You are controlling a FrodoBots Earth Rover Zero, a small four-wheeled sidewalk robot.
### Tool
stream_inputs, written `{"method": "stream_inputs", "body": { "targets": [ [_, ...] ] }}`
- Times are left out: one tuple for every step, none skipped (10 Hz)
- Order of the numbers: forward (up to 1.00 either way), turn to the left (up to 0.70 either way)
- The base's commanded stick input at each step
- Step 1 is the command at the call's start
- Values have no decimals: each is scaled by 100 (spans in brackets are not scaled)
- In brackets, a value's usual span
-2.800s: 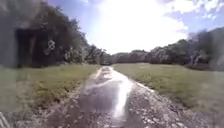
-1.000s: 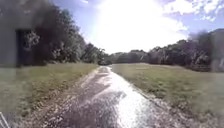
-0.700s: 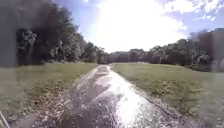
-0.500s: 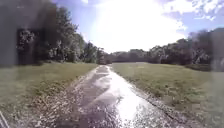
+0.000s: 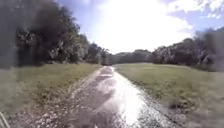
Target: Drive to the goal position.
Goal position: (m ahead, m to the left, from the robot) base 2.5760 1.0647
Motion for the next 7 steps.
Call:
{"method": "stream_inputs", "body": {
  "targets": [
    [70, 0],
    [70, 0],
    [70, 0],
    [70, 0],
    [70, 0],
    [70, 0],
    [70, 0]
  ]
}}
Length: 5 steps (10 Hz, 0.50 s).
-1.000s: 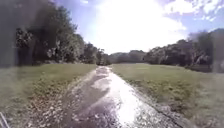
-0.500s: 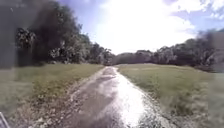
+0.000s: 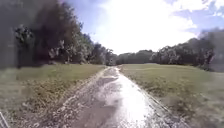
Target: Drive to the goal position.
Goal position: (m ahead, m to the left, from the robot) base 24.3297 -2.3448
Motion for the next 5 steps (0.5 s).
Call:
{"method": "stream_inputs", "body": {
  "targets": [
    [70, 0],
    [70, 0],
    [70, 0],
    [70, 0],
    [70, 0]
  ]
}}
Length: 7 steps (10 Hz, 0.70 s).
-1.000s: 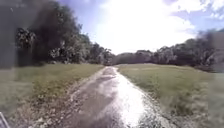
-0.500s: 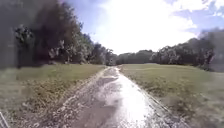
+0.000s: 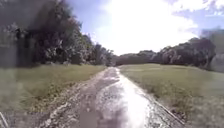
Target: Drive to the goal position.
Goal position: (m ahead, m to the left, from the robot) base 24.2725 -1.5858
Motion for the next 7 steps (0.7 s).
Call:
{"method": "stream_inputs", "body": {
  "targets": [
    [70, 0],
    [70, 0],
    [70, 0],
    [70, 0],
    [70, 0],
    [70, 0],
    [70, 0]
  ]
}}
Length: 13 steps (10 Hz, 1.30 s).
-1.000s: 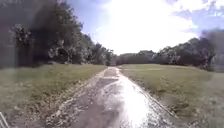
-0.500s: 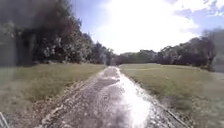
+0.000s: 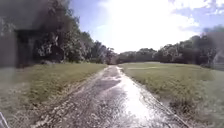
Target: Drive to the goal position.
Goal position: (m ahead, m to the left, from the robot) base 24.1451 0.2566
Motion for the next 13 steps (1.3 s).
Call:
{"method": "stream_inputs", "body": {
  "targets": [
    [70, 0],
    [70, 0],
    [70, 0],
    [70, 0],
    [70, 0],
    [70, 0],
    [70, 0],
    [70, 0],
    [70, 0],
    [70, 0],
    [70, 0],
    [70, 0],
    [70, 0]
  ]
}}
